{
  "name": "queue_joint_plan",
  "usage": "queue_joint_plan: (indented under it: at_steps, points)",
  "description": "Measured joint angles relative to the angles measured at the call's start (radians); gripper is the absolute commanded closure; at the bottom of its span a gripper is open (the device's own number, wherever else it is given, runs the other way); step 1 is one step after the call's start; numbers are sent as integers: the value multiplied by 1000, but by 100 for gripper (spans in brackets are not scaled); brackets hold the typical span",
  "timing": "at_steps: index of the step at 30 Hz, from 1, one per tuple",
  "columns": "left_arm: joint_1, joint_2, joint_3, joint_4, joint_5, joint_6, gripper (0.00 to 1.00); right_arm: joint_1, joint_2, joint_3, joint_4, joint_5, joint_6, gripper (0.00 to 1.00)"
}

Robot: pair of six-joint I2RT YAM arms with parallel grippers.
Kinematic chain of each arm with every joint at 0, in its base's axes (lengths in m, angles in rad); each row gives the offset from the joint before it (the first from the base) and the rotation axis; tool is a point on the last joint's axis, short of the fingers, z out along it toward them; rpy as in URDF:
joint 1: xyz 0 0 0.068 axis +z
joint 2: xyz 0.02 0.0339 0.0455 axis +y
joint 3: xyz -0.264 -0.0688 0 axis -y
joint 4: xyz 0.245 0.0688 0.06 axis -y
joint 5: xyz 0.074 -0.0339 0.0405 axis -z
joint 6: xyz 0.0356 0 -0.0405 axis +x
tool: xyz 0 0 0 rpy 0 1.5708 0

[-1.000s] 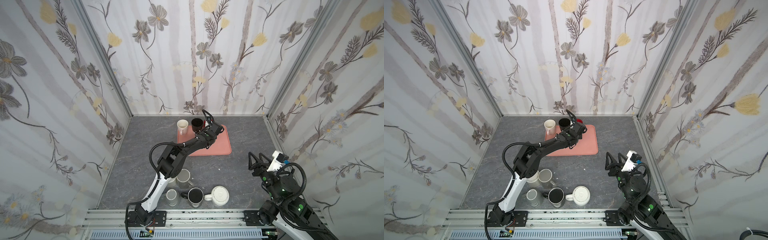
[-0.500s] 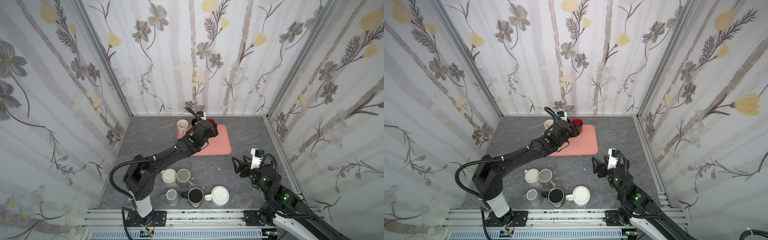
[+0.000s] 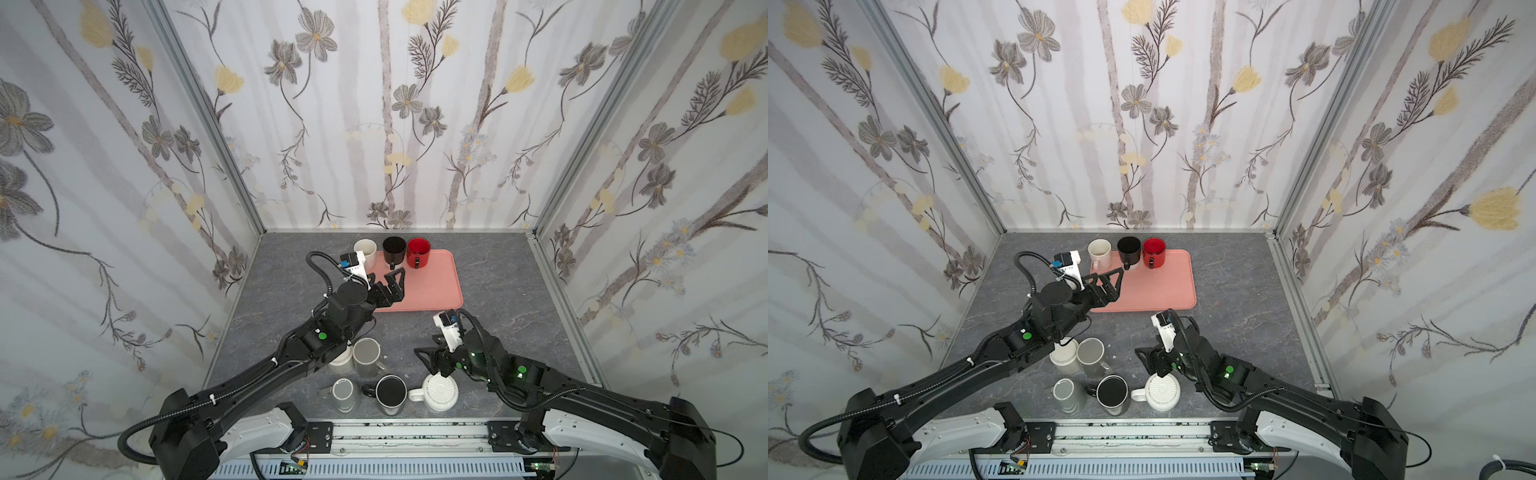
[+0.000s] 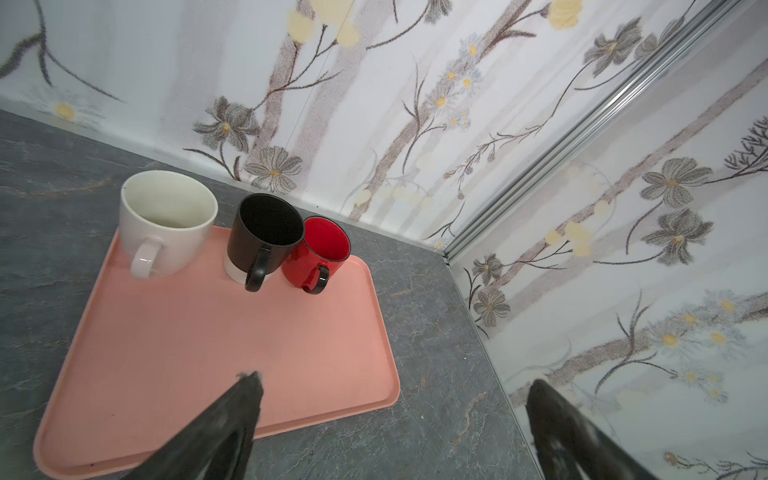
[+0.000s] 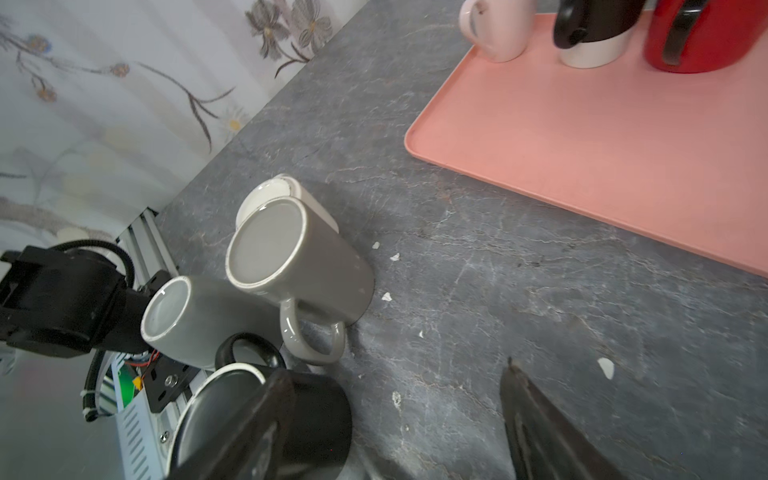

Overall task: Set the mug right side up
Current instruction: 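Open the left gripper and raise it while the right gripper reaches toward the grey mug, then lower the right gripper onto the upside-down grey mug and close it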

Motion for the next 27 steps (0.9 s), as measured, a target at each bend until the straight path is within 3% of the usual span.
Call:
queue_joint_plan:
  at_steps: [11, 13, 14, 15, 27]
  points:
    - [4, -280, -138, -82, -93, 23, 0, 156, 338, 294, -104, 19, -82, 22]
    - [5, -319, -158, -97, -105, 25, 0, 172, 390, 338, -122, 41, -89, 16]
    - [5, -334, -167, -102, -111, 26, 0, 182, 407, 351, -129, 51, -90, 3]
    - [5, -349, -175, -108, -119, 26, 0, 191, 426, 364, -136, 50, -91, 0]
    - [17, -447, -209, -164, -178, 51, 0, 223, 642, 515, -121, 135, -97, 0]
